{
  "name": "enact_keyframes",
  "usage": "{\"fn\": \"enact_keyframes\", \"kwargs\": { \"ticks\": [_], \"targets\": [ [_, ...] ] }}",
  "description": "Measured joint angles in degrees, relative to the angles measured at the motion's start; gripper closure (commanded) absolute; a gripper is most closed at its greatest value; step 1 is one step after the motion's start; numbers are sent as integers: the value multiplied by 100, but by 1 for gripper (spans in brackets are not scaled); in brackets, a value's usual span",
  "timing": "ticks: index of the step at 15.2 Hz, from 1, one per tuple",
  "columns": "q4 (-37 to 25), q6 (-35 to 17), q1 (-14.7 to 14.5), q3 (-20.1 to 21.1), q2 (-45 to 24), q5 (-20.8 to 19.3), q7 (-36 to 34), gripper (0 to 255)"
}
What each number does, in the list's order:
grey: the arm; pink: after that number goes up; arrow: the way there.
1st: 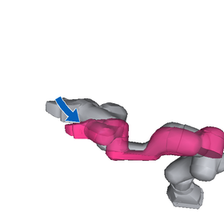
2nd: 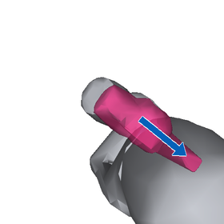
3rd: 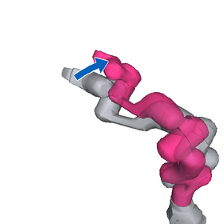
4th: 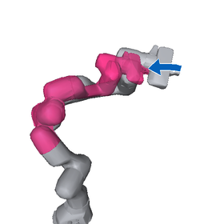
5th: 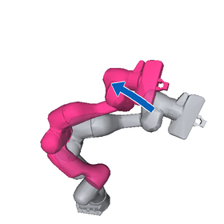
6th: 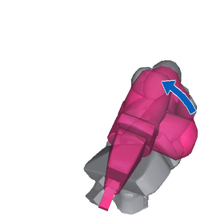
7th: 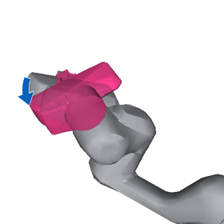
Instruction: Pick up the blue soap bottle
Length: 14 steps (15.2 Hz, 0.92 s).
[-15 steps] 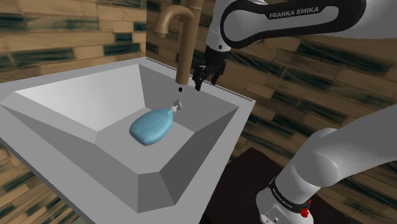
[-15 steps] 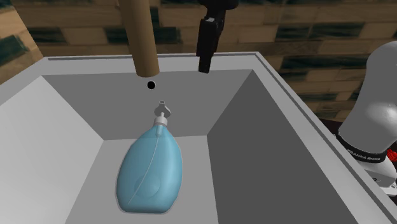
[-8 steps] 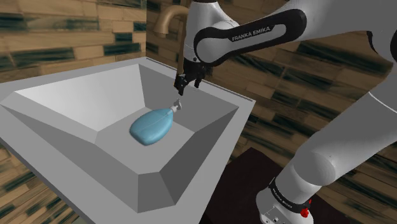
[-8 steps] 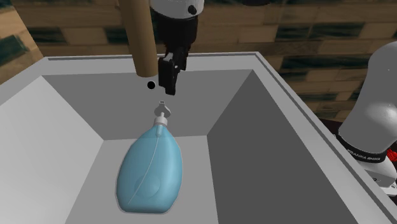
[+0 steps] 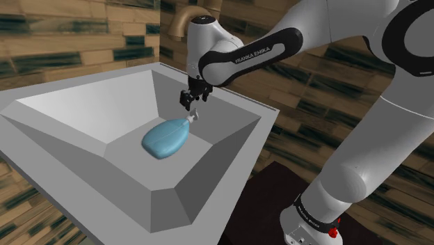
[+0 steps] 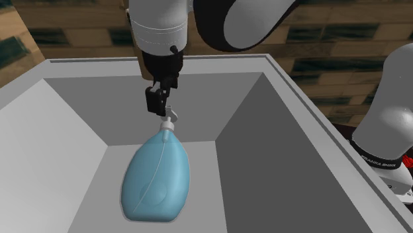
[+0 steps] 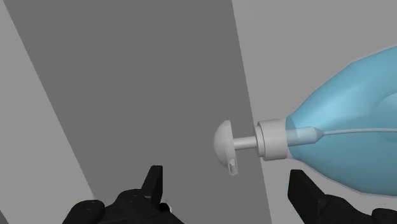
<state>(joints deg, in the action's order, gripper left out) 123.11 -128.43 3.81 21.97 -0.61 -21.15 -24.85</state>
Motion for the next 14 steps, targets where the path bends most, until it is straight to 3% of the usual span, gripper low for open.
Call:
{"fn": "enact_keyframes", "kwargs": {
  "ticks": [4,5,14],
  "targets": [
    [110,-246,1,-10,-180,-174,-170,0],
    [123,-273,2,-12,-196,-191,-185,255],
    [135,-305,1,-11,-207,-207,-197,255]
  ]
}}
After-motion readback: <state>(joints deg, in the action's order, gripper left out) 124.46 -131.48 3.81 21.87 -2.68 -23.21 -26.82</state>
